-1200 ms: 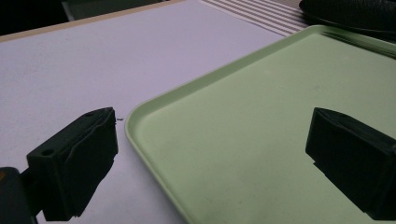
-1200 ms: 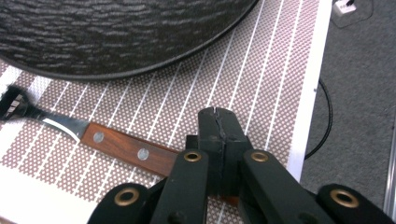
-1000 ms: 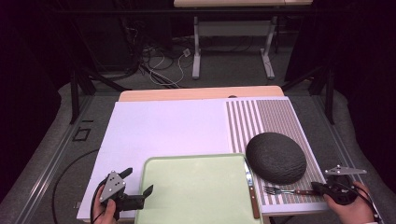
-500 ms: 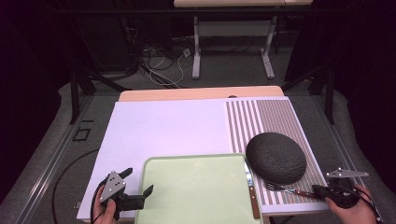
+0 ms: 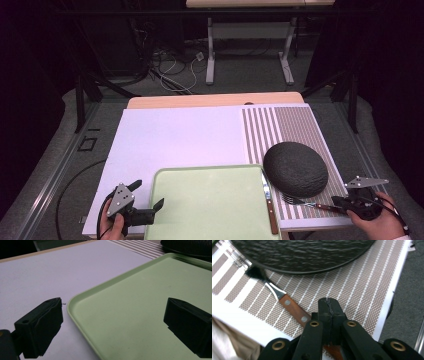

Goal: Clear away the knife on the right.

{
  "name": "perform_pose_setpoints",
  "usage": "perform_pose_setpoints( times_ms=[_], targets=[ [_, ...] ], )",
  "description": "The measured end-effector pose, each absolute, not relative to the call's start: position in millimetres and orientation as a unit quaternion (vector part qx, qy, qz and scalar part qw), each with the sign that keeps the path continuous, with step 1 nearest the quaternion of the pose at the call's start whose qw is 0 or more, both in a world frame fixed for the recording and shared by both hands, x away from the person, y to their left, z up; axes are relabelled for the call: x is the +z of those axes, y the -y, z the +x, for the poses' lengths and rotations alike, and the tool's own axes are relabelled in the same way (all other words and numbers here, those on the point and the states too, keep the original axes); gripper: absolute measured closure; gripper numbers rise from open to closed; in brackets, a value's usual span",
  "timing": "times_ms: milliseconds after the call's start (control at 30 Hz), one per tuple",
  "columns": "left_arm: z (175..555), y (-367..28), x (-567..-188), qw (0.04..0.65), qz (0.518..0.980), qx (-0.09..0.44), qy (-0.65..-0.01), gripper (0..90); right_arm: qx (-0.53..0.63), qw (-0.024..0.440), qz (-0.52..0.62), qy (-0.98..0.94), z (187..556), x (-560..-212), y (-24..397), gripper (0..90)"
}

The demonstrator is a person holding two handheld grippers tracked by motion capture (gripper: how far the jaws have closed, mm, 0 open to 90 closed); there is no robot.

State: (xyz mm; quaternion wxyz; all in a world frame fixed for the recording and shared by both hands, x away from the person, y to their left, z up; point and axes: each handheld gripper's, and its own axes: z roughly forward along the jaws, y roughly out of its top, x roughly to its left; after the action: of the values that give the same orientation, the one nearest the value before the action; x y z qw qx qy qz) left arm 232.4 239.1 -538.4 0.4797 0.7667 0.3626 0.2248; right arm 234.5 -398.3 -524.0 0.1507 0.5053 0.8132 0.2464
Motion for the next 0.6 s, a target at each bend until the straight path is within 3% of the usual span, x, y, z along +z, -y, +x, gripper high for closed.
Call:
perform_pose_setpoints(
  times_ms=[400, 600],
  targets=[
    [232.5, -239.0, -538.3, 0.478, 0.767, 0.227, -0.362, 2.7, 0.223, 0.128, 0.405, -0.877, 237.6, -507.3, 389.4, 88.6],
    [232.7, -239.4, -538.4, 0.479, 0.767, 0.225, -0.363, 2.7, 0.2, 0.144, 0.36, -0.9, 244.0, -502.6, 385.5, 87.7]
  ],
)
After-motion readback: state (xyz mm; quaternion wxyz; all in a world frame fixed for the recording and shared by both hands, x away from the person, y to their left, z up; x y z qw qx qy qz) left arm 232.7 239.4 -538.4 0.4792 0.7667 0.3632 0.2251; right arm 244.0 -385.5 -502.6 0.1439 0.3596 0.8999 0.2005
